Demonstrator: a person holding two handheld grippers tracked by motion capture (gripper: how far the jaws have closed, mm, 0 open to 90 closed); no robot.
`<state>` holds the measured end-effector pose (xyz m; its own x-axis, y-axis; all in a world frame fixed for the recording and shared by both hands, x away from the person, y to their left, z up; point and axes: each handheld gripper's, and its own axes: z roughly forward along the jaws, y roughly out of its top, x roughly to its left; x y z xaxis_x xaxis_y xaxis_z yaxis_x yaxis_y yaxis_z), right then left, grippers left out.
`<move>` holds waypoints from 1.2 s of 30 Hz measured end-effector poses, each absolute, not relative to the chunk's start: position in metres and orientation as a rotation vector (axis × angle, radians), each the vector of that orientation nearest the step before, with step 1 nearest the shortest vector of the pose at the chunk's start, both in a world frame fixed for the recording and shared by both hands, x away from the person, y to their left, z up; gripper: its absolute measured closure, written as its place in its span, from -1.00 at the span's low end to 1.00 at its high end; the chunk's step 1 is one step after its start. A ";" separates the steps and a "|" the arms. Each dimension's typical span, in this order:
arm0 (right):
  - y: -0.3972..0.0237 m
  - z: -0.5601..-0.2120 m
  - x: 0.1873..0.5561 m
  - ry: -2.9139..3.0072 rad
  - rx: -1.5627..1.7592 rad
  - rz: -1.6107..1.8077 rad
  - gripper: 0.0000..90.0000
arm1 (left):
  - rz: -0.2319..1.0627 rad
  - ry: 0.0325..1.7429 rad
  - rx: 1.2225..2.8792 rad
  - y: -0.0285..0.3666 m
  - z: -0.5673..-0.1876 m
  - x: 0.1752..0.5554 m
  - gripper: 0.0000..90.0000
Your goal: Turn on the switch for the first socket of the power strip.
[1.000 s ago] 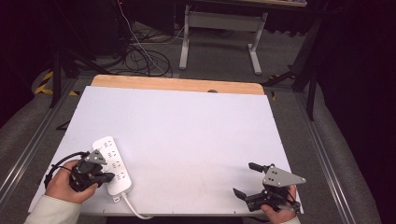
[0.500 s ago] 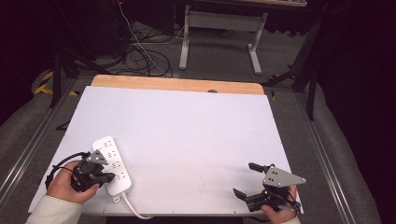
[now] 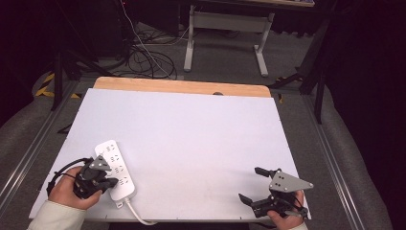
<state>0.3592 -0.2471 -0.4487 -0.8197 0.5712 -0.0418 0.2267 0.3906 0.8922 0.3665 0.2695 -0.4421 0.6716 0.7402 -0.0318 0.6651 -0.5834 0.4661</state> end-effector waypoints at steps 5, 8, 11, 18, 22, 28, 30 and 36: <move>-0.247 -0.449 0.359 2.314 0.694 1.404 -0.96 | 0.218 1.107 2.427 0.270 -0.443 0.366 1.00; -0.247 -0.449 0.359 2.313 0.695 1.400 -0.96 | 0.240 1.096 2.440 0.269 -0.441 0.366 1.00; -0.248 -0.449 0.360 2.311 0.700 1.401 -0.96 | 0.250 1.120 2.423 0.269 -0.437 0.366 1.00; -0.248 -0.449 0.361 2.314 0.703 1.396 -0.95 | 0.245 1.103 2.393 0.268 -0.427 0.364 1.00; -0.248 -0.449 0.360 2.311 0.704 1.397 -0.96 | 0.262 1.091 2.376 0.271 -0.420 0.361 1.00; -0.247 -0.449 0.360 2.312 0.703 1.396 -0.95 | 0.273 1.066 2.345 0.266 -0.406 0.358 1.00; -0.247 -0.449 0.360 2.312 0.702 1.395 -0.96 | 0.279 1.065 2.339 0.266 -0.403 0.358 1.00; -0.248 -0.449 0.360 2.310 0.705 1.393 -0.96 | 0.275 1.049 2.321 0.266 -0.402 0.358 1.00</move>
